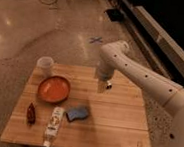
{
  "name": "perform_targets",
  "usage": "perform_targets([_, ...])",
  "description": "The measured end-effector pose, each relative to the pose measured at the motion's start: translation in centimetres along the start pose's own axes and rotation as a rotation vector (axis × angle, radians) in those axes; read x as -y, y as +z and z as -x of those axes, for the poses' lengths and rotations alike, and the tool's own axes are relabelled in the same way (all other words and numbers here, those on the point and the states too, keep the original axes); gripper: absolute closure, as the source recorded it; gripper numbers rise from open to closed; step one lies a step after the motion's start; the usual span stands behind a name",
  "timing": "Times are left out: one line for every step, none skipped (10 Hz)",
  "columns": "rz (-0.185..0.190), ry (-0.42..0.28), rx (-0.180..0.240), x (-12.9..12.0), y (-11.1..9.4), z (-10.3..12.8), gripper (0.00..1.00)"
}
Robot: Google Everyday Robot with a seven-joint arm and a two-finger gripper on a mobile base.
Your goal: Pick up the ceramic cup
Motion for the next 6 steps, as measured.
perform_targets([-0.018,-0.026,0.022,2.5,1.0,1.5,0.35])
perform_targets([-0.043,-0.043,0.040,4.7,1.4,2.7,0.35])
perform_targets([-0.080,-0.068,0.058,7.0,1.0,4.2,0.35])
perform_targets([-0.115,-0.094,0.073,8.9,0.3,5.6,0.35])
perform_targets([-0.142,-0.124,0.082,10.2,-0.4,6.9,0.35])
perform_targets([-0.156,-0.153,0.085,11.0,-0.7,8.1,0.35])
